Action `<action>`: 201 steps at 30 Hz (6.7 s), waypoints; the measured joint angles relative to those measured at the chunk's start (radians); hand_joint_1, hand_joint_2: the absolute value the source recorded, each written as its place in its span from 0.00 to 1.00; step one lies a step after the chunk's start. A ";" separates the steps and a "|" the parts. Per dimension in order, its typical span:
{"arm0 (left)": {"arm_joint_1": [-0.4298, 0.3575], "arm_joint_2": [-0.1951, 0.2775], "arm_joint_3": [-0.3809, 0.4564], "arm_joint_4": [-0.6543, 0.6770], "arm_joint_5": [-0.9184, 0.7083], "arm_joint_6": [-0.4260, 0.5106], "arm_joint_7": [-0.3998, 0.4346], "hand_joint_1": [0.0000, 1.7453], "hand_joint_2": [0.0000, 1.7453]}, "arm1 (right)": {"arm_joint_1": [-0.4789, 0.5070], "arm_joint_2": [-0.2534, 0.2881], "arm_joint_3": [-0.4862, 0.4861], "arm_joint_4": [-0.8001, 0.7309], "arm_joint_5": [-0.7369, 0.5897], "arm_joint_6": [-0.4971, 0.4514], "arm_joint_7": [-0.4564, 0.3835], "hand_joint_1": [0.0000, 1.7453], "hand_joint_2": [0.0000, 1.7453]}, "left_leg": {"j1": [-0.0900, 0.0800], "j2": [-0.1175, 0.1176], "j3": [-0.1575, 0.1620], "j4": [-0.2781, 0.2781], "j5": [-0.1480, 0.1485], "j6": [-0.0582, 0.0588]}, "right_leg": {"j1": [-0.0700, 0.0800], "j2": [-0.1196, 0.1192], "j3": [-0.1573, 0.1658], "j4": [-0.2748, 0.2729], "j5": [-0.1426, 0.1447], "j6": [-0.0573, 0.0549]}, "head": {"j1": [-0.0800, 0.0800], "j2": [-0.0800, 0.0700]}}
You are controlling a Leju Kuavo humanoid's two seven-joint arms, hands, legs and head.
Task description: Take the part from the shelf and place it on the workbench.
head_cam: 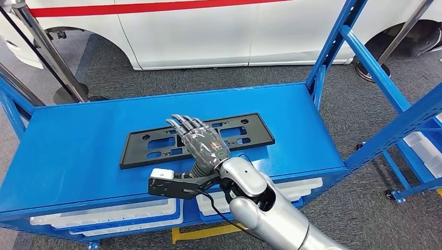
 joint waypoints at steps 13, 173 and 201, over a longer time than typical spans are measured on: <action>0.000 0.000 0.000 0.000 0.017 0.000 0.001 0.00 0.00 | -0.015 -0.005 0.049 0.092 -0.004 0.023 -0.010 0.00 1.00 | 0.002 0.000 0.002 0.000 0.000 0.000 | 0.005 0.000 -0.001 0.003 -0.001 0.006 | 0.000 0.000; 0.003 0.009 0.000 0.000 0.068 0.030 0.001 0.00 1.00 | 0.069 -0.081 -0.083 0.029 0.375 -0.315 -0.019 1.00 1.00 | 0.009 0.011 -0.040 0.029 0.008 -0.019 | -0.007 -0.001 0.000 0.015 -0.002 -0.011 | 0.000 0.000; -0.002 0.013 -0.016 0.000 0.076 0.028 0.004 0.00 1.00 | 0.085 -0.094 -0.094 0.004 0.338 -0.296 -0.034 1.00 1.00 | -0.004 0.019 -0.030 0.003 0.046 0.003 | 0.012 -0.002 0.042 0.010 -0.036 -0.002 | 0.001 0.000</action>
